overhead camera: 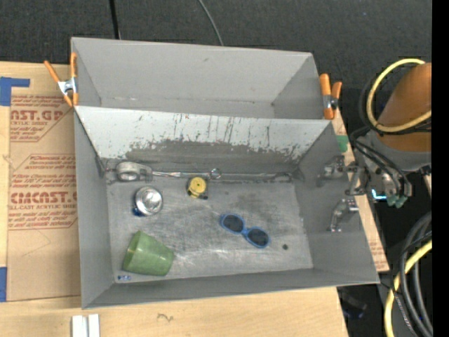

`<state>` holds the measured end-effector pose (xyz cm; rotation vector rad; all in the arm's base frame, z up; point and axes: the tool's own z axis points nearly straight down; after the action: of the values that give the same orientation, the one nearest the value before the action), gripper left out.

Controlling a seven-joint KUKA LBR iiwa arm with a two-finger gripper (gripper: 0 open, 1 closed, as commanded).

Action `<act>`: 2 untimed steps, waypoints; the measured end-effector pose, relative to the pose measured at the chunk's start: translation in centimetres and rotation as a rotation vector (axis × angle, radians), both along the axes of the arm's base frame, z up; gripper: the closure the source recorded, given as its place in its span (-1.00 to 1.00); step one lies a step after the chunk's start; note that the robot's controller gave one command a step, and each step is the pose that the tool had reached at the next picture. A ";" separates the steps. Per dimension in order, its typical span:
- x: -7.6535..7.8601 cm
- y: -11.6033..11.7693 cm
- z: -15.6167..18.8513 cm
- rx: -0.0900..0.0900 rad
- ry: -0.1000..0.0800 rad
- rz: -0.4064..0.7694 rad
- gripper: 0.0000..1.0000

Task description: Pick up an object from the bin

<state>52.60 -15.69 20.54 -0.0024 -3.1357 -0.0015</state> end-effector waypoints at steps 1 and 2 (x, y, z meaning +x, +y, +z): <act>-4.6 5.2 -7.2 0.004 0.005 -0.040 -1.00; -1.8 12.1 -13.0 0.003 -0.007 0.394 -1.00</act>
Offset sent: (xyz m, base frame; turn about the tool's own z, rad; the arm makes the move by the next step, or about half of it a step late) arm -0.0432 0.0485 -0.0671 0.0433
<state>50.84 -3.55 7.54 0.6129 -3.0822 -0.0043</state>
